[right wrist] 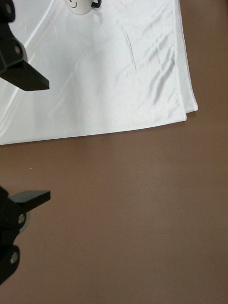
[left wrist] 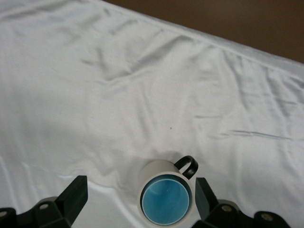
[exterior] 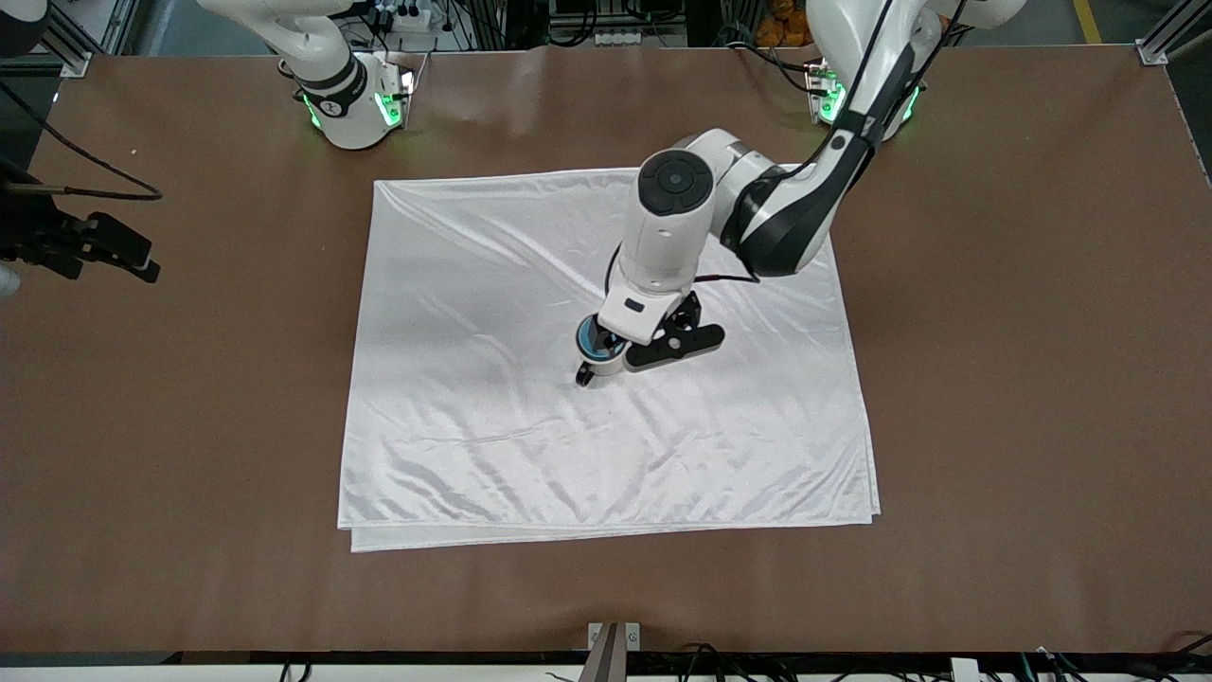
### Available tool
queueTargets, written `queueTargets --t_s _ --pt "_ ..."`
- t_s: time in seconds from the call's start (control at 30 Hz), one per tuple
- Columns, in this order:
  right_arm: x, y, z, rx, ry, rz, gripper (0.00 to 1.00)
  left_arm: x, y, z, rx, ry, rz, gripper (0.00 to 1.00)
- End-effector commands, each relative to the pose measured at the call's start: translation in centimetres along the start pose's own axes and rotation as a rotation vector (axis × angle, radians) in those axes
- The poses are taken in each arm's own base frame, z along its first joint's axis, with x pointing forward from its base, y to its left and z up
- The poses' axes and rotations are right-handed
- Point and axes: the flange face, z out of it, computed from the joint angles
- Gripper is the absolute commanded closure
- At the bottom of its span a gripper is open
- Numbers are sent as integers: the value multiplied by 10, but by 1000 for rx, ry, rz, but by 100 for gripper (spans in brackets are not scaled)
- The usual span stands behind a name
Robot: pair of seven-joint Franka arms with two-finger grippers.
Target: Place blue cup into white mug on cloth
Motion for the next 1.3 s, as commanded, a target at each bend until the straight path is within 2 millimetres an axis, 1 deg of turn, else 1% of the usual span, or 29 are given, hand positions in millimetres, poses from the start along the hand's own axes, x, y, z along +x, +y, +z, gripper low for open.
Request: queueTargets --t_s 0.0,0.1,0.17,0.3,0.53,0.63,0.7,0.77,1.03,1.07,1.17,1.23,1.27 --pt "-20 -20 -12 -5 -2 29 7 21 -27 -62 10 51 -32 0" --pt "-23 -34 -15 -5 2 49 7 38 -46 -88 20 60 -51 0" --pt "-25 -42 -14 -5 1 43 7 44 -56 -101 31 61 -43 0" --pt "-28 -44 -16 -6 -1 38 7 66 -86 -131 52 62 -29 0" --pt "-30 -51 -20 -6 5 24 7 83 -128 -180 78 59 18 0" --pt "-31 -51 -20 -6 7 24 7 97 -153 -199 70 57 -18 0" --pt "-31 -51 -21 -7 8 24 7 106 -171 -207 87 50 -44 0" --pt "-32 -52 -22 -6 8 21 7 108 -181 -213 104 38 -28 0" --pt "-32 -49 -20 -6 -1 13 7 124 -240 -245 145 3 103 0" --pt "-32 -49 -20 -6 -3 13 7 129 -252 -249 140 -3 135 0" --pt "-33 -55 -21 -8 -3 -7 7 142 -282 -255 109 -30 205 0" --pt "-33 -56 -20 -8 -4 -10 7 146 -297 -260 113 -42 215 0" --pt "-33 -56 -21 -8 -3 -10 7 145 -301 -262 117 -48 211 0"
